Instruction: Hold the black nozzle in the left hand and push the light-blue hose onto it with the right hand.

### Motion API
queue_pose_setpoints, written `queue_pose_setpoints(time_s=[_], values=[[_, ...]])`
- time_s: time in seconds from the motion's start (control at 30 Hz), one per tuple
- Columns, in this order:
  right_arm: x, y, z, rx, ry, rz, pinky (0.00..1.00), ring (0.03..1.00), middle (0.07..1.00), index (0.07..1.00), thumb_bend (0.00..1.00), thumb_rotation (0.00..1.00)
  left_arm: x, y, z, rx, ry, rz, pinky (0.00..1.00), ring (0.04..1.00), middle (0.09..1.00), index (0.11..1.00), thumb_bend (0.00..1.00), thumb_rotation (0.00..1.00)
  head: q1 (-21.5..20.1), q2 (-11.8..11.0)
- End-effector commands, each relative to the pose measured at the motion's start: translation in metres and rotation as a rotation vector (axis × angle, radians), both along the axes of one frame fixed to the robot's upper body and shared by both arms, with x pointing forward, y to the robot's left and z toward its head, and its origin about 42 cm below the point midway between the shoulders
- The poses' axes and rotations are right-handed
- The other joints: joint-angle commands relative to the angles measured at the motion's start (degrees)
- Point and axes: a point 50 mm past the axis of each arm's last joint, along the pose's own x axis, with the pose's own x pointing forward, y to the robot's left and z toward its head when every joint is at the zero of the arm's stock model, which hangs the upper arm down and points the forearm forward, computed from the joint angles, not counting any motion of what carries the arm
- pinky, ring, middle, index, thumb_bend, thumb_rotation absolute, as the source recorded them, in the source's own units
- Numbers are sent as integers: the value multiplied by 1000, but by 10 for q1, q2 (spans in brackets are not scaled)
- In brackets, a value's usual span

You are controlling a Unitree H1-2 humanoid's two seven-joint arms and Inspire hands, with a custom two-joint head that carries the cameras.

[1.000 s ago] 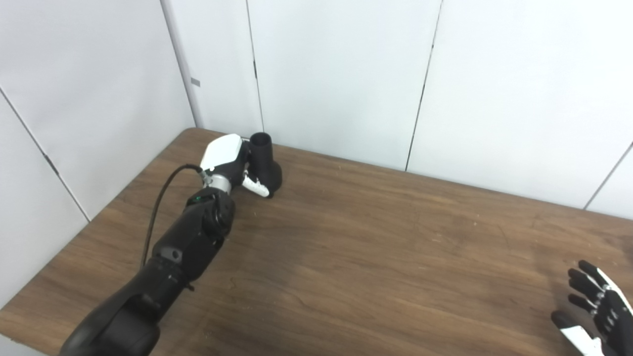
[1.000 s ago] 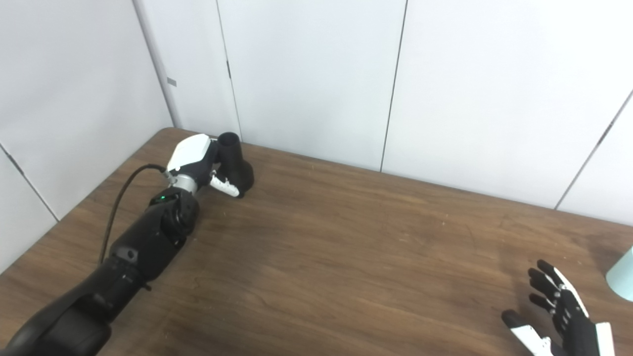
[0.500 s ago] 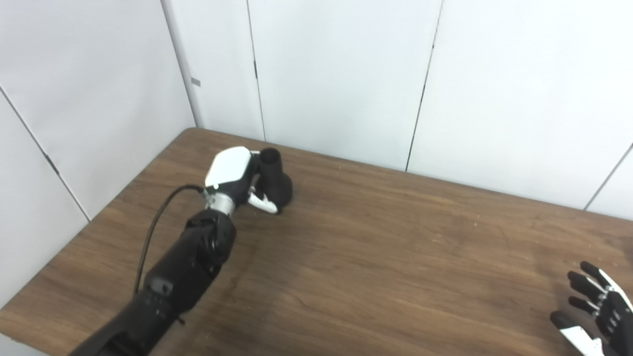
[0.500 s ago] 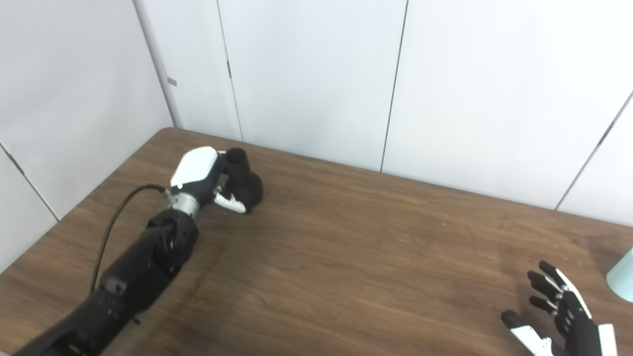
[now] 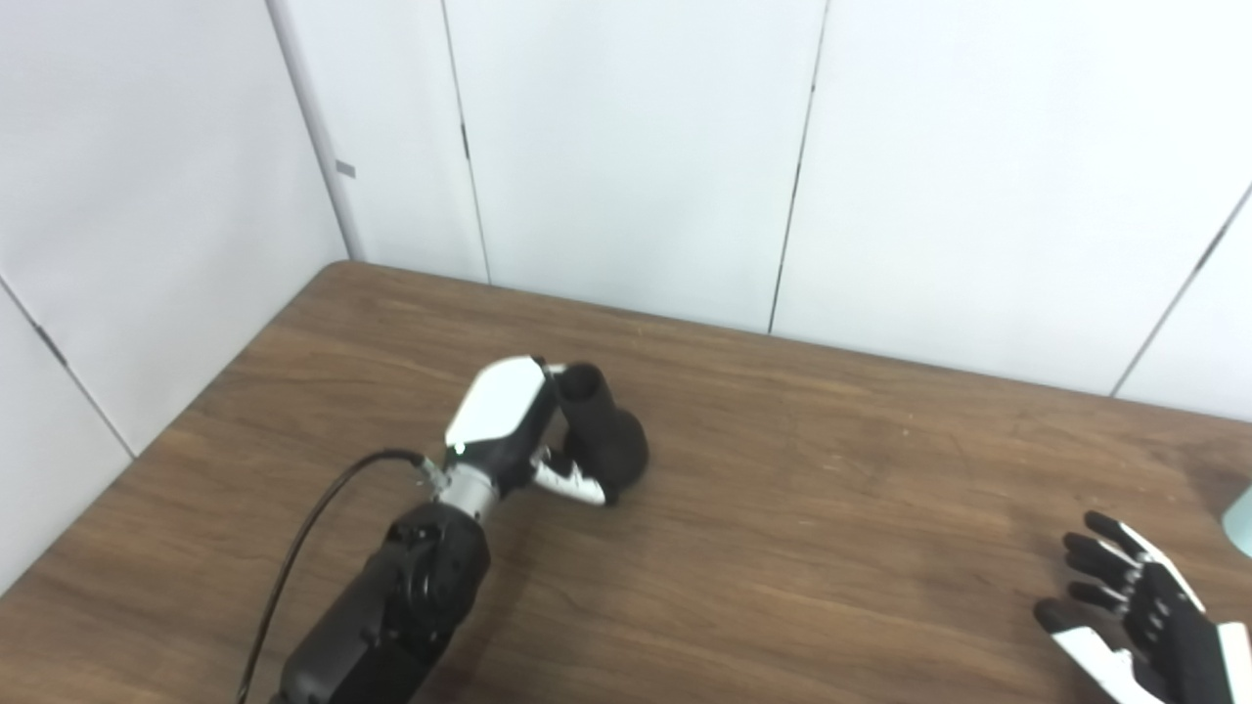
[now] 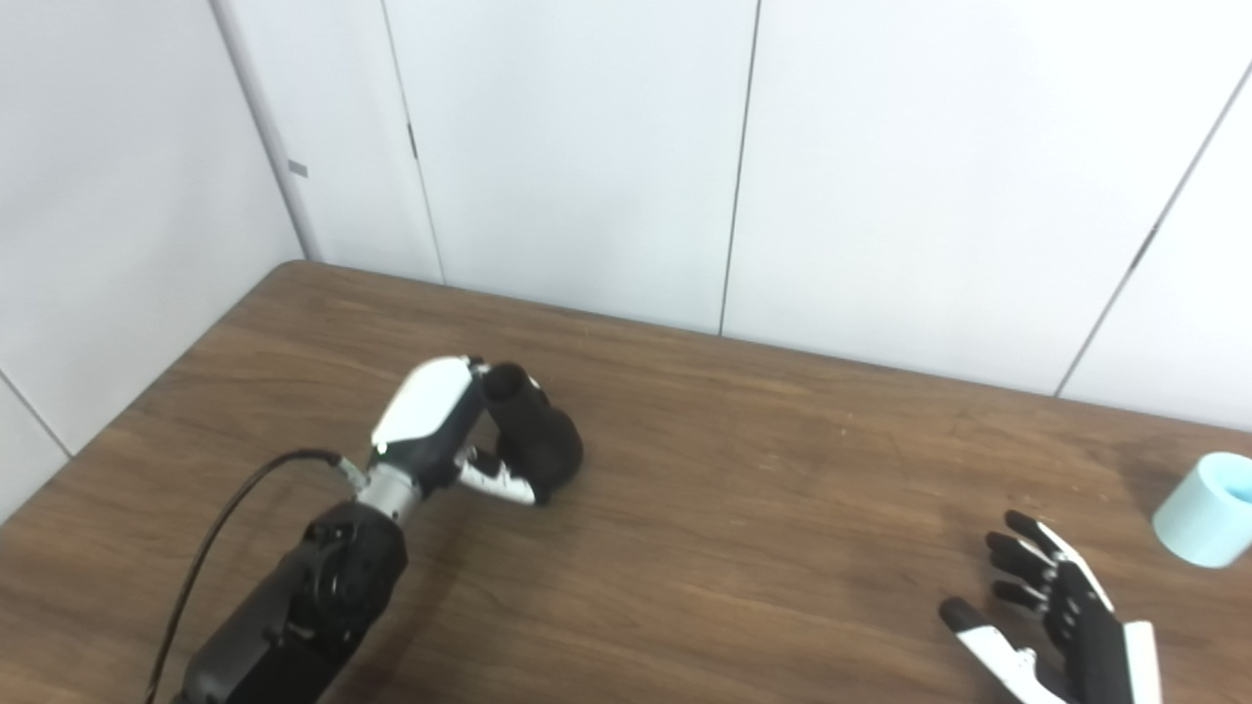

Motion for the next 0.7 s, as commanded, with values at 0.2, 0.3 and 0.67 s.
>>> queue_pose_setpoints(time_s=[0.2, 0.3, 0.67], values=[[-2, 14, 20, 5, -43, 3, 699, 769, 743, 786, 787, 504, -18, -41, 3, 30, -13, -191, 981, 684, 488, 490, 522, 0, -40, 13], [-2, 19, 24, 15, -44, -3, 688, 765, 743, 785, 786, 506, -19, -50, -8, 44, 10, -235, 971, 668, 488, 490, 523, 0, -56, 18], [-4, 33, 39, 121, -67, -12, 415, 545, 742, 778, 771, 421, -34, -92, -22, 76, 79, -403, 957, 650, 476, 502, 521, 0, -103, 36]])
